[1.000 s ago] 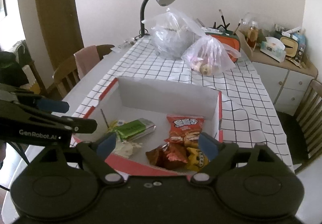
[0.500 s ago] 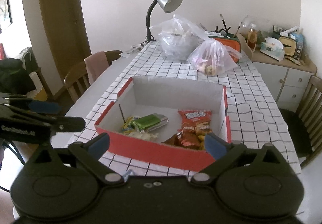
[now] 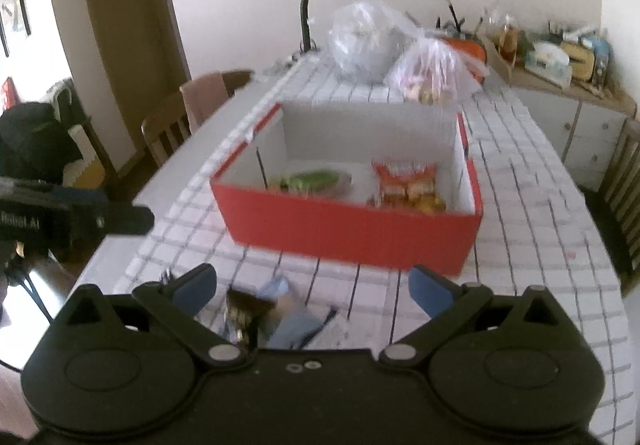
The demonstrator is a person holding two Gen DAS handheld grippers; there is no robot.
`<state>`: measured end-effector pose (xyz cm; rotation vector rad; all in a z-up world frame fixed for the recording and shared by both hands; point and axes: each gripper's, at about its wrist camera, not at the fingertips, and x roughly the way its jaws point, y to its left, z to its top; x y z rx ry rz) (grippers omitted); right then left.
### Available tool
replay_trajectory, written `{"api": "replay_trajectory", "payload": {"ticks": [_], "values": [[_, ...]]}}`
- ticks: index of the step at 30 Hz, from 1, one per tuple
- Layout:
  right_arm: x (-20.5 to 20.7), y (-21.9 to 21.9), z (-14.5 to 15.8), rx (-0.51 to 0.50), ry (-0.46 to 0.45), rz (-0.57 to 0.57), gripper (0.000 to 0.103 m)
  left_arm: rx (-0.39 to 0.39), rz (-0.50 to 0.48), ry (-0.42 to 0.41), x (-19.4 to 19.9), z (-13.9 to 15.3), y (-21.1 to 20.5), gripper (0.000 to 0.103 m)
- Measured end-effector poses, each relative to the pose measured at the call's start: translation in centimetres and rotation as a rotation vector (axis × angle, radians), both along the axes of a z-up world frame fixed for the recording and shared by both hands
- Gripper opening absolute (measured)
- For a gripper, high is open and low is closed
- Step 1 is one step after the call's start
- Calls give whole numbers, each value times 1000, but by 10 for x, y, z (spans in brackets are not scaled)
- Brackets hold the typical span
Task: Organize snacks
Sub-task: 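Withdraw both tools from the box back toward the snack pile, then grasp the silver wrapper with left tool while right tool grasps green candy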
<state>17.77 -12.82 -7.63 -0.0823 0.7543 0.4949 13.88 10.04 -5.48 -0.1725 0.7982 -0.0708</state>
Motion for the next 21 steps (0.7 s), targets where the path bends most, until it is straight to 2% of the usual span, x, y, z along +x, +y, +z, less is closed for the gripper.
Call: {"api": "replay_trajectory", "payload": {"ticks": [9,17,21], "values": [[-15,0,-55,-60,135,-48,100,43,65,100,1,-46,16,99],[-17,1,-81,-95,197,-60,97,87,45,138,9,-75,15,99],[-13,2,-93,-116,229,-67,93,82,43,168,20,-86,18,99]]}}
